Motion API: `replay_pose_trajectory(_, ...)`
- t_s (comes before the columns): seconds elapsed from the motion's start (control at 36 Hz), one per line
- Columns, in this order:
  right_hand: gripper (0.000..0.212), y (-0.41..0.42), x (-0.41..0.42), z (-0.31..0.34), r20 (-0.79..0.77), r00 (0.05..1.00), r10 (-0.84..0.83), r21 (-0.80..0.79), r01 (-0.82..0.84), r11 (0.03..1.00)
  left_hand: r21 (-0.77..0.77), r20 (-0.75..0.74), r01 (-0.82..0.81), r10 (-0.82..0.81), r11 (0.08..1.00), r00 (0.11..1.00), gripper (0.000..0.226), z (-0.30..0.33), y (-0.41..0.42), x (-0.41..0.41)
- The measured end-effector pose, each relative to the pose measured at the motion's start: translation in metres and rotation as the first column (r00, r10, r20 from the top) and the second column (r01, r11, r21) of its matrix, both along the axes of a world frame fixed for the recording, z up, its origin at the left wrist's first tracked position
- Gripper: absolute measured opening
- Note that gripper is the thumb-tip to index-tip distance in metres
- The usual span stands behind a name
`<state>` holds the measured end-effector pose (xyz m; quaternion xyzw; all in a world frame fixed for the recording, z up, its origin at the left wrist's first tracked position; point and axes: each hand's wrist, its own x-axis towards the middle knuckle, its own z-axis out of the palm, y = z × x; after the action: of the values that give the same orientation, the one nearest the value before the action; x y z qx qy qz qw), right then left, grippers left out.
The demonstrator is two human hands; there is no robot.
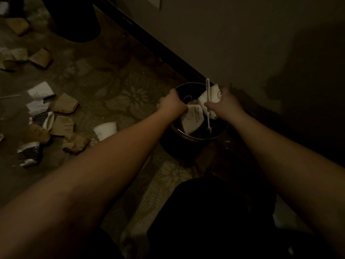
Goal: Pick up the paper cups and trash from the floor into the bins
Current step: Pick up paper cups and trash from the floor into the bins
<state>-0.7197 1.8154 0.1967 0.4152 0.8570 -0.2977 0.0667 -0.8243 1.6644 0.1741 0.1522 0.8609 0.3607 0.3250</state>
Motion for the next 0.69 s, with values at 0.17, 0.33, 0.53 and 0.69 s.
replay_pose_trajectory(0.17,0.088,0.002,-0.001,0.002,0.104,0.993,0.047,0.035,-0.051,0.998,0.014,-0.156,0.083,-0.080,0.996,0.985,0.074,0.001,-0.015,-0.009)
replay_pose_trajectory(0.33,0.075,-0.009,-0.018,0.012,0.034,0.991,0.126,0.079,-0.128,0.989,0.095,-0.181,-0.013,0.030,0.995,0.983,0.064,0.002,-0.055,-0.039)
replay_pose_trajectory(0.53,0.067,-0.058,-0.055,0.023,-0.010,0.932,0.363,0.143,-0.358,0.923,0.046,-0.200,-0.114,0.121,0.992,0.972,0.061,0.010,-0.144,-0.065)
replay_pose_trajectory(0.69,0.062,-0.133,-0.094,0.029,-0.008,0.814,0.581,0.148,-0.574,0.806,-0.031,-0.275,-0.287,0.268,0.957,0.923,0.054,0.004,-0.234,-0.077)
